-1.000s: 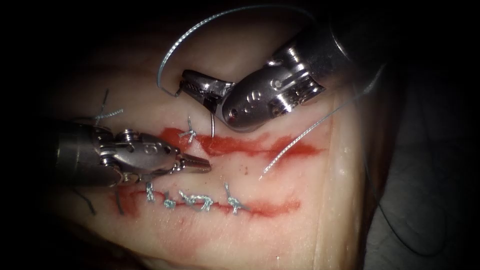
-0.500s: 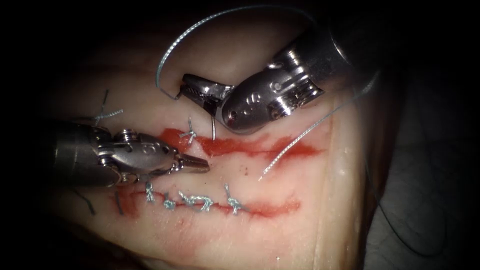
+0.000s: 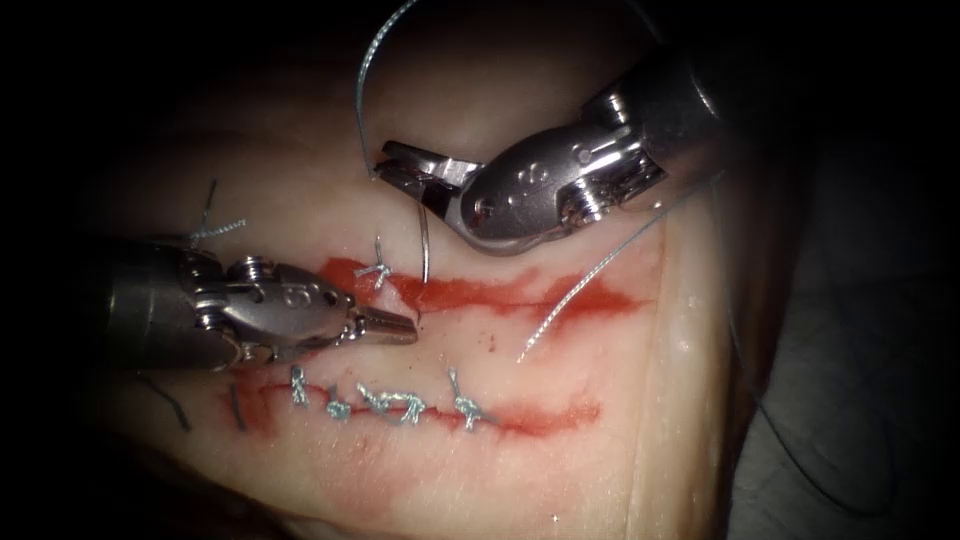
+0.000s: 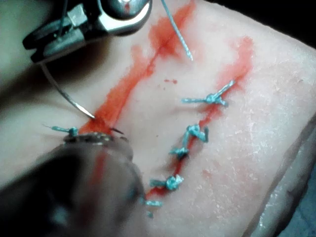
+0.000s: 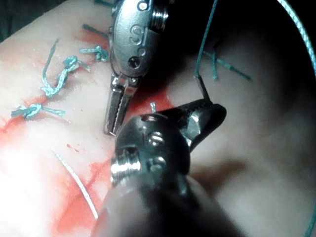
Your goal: Wound Closure
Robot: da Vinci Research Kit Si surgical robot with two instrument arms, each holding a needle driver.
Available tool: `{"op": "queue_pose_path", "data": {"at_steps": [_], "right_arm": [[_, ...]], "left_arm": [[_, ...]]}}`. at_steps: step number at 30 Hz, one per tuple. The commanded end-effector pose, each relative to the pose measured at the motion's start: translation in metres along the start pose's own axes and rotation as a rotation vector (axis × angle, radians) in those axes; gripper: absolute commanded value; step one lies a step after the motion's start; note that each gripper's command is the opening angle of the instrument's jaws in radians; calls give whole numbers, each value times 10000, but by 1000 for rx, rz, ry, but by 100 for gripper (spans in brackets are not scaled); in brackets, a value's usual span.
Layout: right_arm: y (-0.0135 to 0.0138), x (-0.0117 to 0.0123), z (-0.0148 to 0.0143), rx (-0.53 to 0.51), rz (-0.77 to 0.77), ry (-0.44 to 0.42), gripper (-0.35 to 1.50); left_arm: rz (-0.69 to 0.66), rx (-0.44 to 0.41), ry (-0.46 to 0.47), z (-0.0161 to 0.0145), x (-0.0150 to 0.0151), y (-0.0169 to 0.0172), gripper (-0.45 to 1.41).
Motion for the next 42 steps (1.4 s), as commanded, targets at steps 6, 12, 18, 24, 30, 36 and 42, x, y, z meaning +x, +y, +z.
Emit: {"op": "queue_pose_path", "data": {"at_steps": [6, 12, 18, 24, 30, 36, 42], "right_arm": [[10, 15, 13, -19, 100, 31, -35], [5, 17, 13, -16, 184, 32, -35], [0, 19, 14, -25, 269, 27, -35], [-7, 25, 13, -34, 381, 23, -35], [-14, 31, 12, -40, 432, 29, -35], [-17, 33, 10, -23, 315, 28, -35], [-17, 29, 9, 46, 52, 6, -35]], "left_arm": [[16, 35, -15, -7, -4, 12, 61], [225, 65, -18, -18, -8, 13, 76], [564, 146, -82, -19, -9, 13, 71], [746, 218, -231, -18, -11, 15, 71], [798, 260, -417, -23, -17, 19, 67], [800, 250, -446, -25, -19, 20, 64], [801, 249, -445, -24, -19, 19, 66]]}}
